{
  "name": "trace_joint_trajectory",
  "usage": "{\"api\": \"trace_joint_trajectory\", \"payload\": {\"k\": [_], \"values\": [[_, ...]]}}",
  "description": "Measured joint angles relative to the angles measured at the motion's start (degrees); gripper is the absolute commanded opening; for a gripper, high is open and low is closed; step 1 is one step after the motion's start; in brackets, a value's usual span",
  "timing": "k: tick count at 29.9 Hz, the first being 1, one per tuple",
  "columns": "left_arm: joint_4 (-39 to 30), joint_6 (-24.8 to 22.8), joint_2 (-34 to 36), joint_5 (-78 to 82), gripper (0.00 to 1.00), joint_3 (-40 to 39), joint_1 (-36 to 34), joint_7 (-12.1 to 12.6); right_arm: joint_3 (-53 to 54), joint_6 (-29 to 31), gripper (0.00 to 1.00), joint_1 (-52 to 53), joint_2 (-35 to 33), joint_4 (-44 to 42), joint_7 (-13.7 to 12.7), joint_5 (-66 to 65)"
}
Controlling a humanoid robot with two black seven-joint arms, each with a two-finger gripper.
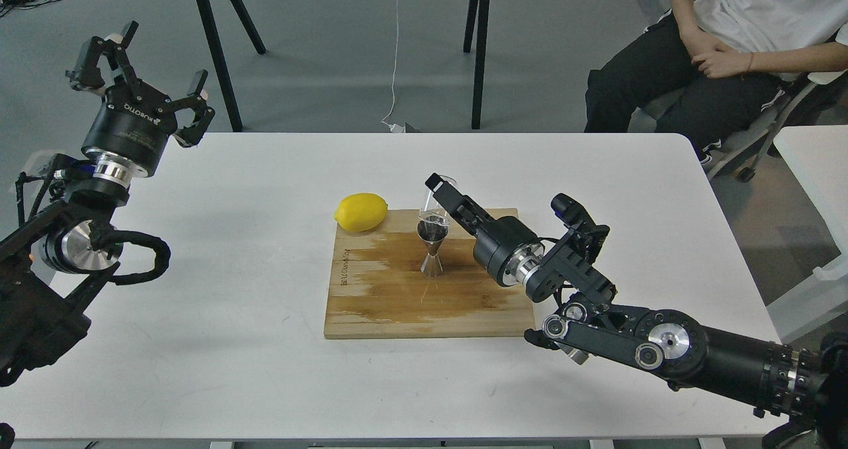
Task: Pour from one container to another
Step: 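Turn the cup upright and carry it back with the right gripper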
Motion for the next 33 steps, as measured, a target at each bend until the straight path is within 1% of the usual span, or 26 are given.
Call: {"api": "trace_joint_trajectory", "payload": {"k": [5,10,19,22,26,28,33], "values": [[0.0,0.0,0.1,0.0,1.00,0.0,0.0,0.0,1.5,0.0,0.39,-0.4,-0.7,0.3,-0.4,1.7],[0.0,0.0,0.1,0.0,1.00,-0.1,0.0,0.0,4.3,0.0,0.40,-0.9,-1.7,2.7,-0.7,7.7],[0.0,0.1,0.1,0.0,1.00,-0.1,0.0,0.0,12.4,0.0,0.41,-3.9,-8.1,14.0,-2.2,30.1],[0.0,0.1,0.1,0.0,1.00,-0.2,0.0,0.0,18.0,0.4,0.41,-8.1,-9.1,16.1,-4.1,34.7],[0.0,0.1,0.7,0.0,1.00,-1.2,0.0,0.0,27.4,3.5,0.41,-14.9,-9.1,16.6,-6.6,40.9],[-0.1,0.0,0.8,0.0,1.00,-1.4,0.0,0.0,31.7,5.3,0.41,-17.6,-8.8,16.4,-7.1,44.6],[-0.6,0.0,0.8,0.0,1.00,-1.6,0.0,0.1,39.8,8.9,0.42,-23.8,-8.6,15.2,-7.2,55.7]]}}
